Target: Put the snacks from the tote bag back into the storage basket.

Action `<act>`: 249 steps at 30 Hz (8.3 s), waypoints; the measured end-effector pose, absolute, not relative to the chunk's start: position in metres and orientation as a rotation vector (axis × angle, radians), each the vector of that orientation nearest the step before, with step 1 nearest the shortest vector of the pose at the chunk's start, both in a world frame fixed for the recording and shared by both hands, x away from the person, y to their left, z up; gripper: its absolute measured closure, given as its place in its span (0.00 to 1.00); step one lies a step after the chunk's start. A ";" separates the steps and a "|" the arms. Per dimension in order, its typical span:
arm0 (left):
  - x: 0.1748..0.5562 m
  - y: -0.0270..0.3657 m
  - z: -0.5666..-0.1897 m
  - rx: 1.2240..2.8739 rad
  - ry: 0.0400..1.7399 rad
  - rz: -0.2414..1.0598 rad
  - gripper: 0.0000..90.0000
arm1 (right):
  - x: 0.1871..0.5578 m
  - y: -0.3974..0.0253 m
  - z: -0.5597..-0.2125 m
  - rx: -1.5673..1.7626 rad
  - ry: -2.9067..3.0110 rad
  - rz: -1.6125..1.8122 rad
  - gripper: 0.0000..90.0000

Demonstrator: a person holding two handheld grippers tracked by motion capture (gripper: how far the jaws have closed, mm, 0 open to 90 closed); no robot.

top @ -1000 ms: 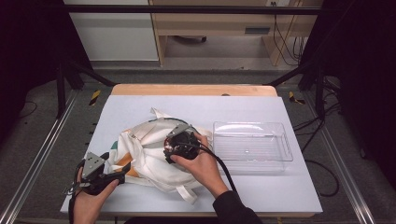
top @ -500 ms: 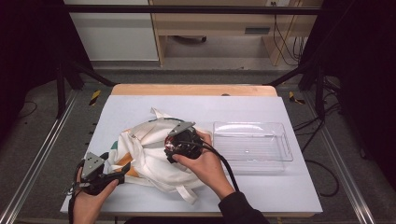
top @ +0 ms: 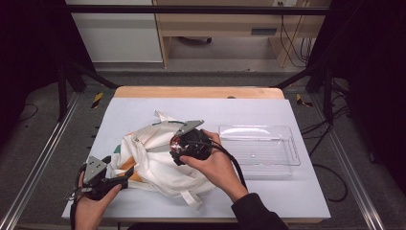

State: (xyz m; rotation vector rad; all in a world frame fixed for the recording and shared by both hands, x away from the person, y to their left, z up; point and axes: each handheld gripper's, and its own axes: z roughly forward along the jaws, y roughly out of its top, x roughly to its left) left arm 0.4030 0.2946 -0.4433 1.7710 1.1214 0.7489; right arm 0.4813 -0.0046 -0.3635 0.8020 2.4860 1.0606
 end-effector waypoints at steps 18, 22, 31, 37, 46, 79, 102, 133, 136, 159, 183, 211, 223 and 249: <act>0.400 0.294 -0.439 1.685 1.109 0.765 0.06 | 0.486 -0.028 -0.324 0.802 2.464 1.121 0.29; 0.402 0.295 -0.440 1.689 1.113 0.767 0.06 | 0.487 -0.032 -0.324 0.791 2.471 1.111 0.29; 0.403 0.294 -0.440 1.696 1.097 0.782 0.06 | 0.494 -0.041 -0.321 0.759 2.495 1.139 0.29; 0.403 0.293 -0.439 1.699 1.094 0.799 0.06 | 0.499 -0.051 -0.321 0.717 2.532 1.146 0.29; 0.403 0.289 -0.440 1.710 1.081 0.798 0.06 | 0.501 -0.069 -0.310 0.681 2.517 1.179 0.29; 0.402 0.294 -0.442 1.707 1.088 0.842 0.06 | 0.488 -0.150 -0.293 0.762 2.406 1.116 0.29; 0.403 0.295 -0.442 1.704 1.085 0.828 0.05 | 0.504 -0.191 -0.304 0.834 2.364 1.146 0.29; 0.402 0.299 -0.441 1.694 1.095 0.838 0.06 | 0.524 -0.190 -0.337 0.805 2.449 1.092 0.29; 0.402 0.299 -0.441 1.694 1.097 0.837 0.06 | 0.525 -0.189 -0.340 0.802 2.457 1.080 0.29; 0.403 0.300 -0.442 1.694 1.102 0.831 0.06 | 0.533 -0.170 -0.373 0.785 2.547 0.997 0.29; 0.403 0.301 -0.442 1.695 1.103 0.834 0.06 | 0.541 -0.160 -0.391 0.821 2.560 0.962 0.29; 0.403 0.302 -0.441 1.696 1.101 0.832 0.06 | 0.548 -0.152 -0.408 0.863 2.585 0.954 0.29; 0.403 0.303 -0.441 1.698 1.100 0.833 0.06 | 0.548 -0.152 -0.412 0.872 2.592 0.958 0.29; 0.403 0.302 -0.441 1.701 1.097 0.835 0.06 | 0.547 -0.154 -0.419 0.895 2.600 0.974 0.29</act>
